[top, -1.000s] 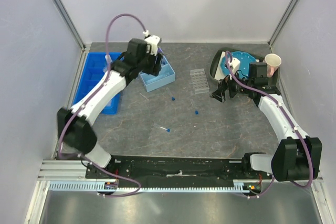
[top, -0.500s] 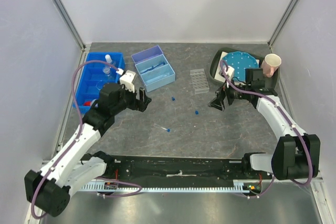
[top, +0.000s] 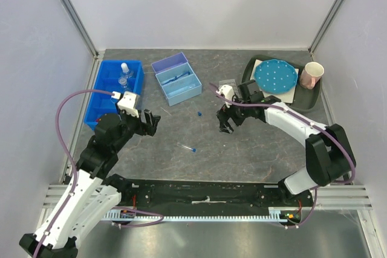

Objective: Organize the chemistry lab equipment

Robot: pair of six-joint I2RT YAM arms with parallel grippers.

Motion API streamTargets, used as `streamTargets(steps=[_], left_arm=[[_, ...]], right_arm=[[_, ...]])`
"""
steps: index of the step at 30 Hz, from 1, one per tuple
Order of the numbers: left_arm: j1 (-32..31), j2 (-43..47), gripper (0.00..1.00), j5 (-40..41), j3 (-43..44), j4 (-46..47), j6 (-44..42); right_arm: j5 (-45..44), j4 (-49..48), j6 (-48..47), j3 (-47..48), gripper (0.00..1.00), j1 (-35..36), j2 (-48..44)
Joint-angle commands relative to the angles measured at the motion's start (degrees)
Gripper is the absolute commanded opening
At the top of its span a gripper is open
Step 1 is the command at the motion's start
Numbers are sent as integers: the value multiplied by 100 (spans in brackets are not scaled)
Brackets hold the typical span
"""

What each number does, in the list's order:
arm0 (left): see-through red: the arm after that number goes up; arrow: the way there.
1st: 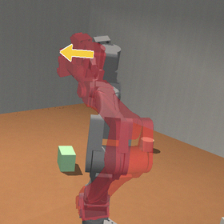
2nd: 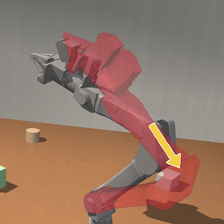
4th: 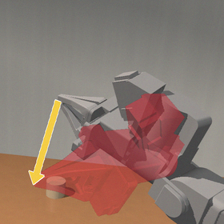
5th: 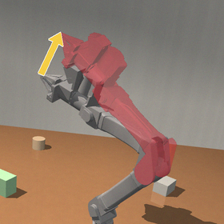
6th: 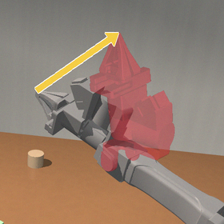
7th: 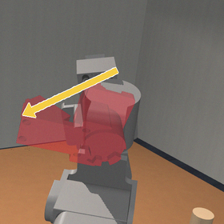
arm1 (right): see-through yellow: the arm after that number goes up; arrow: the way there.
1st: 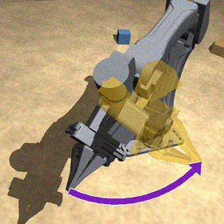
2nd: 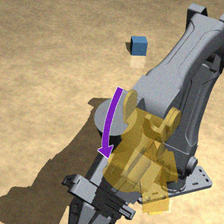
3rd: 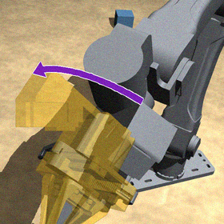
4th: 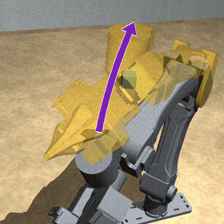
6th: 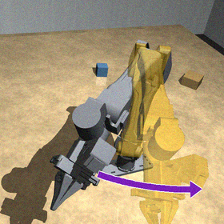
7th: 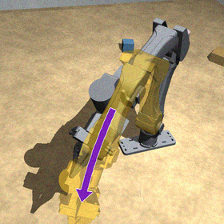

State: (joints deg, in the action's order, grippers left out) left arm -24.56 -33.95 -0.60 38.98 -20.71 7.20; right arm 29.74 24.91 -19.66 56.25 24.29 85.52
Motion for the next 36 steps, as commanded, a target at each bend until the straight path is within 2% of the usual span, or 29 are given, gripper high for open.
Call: streamTargets(steps=[1, 7, 15, 17, 22, 25, 28, 30, 33, 34, 36], left_arm=[[3, 293, 85, 499, -75, 120, -70], [3, 416, 85, 596, -84, 111, -105], [3, 425, 85, 587, -101, 120, -96], [3, 416, 85, 579, -101, 120, -114], [3, 425, 85, 561, -93, 120, -114], [3, 468, 85, 290, -84, 163, -114], [-5, 626, 89, 87, -163, 330, -61], [3, 810, 100, 87, -285, 436, 87], [3, 1022, 100, -404, -601, 857, 28], [3, 1170, 100, -1067, -689, 1145, -95], [3, 1303, 99, -1765, -1093, 1611, -166]], right_arm=[[-1759, -634, 1139, 212, 98, 391, 237], [-2375, -1040, 1658, 140, 97, 726, 676], [-2437, -935, 1825, 440, 64, 717, 1406], [-2516, -935, 1834, 422, 60, 726, 1468], [-2517, -926, 1852, 378, 42, 717, 1556], [-2525, -917, 1852, 352, 33, 726, 1635], [-2569, -900, 1843, 343, 24, 726, 1688], [-2578, -891, 1826, 317, 21, 726, 1688], [-2508, -891, 1747, 299, 20, 726, 1574], [-2377, -891, 1616, 299, 19, 735, 1513], [-2184, -838, 1457, 264, 19, 726, 1223]])
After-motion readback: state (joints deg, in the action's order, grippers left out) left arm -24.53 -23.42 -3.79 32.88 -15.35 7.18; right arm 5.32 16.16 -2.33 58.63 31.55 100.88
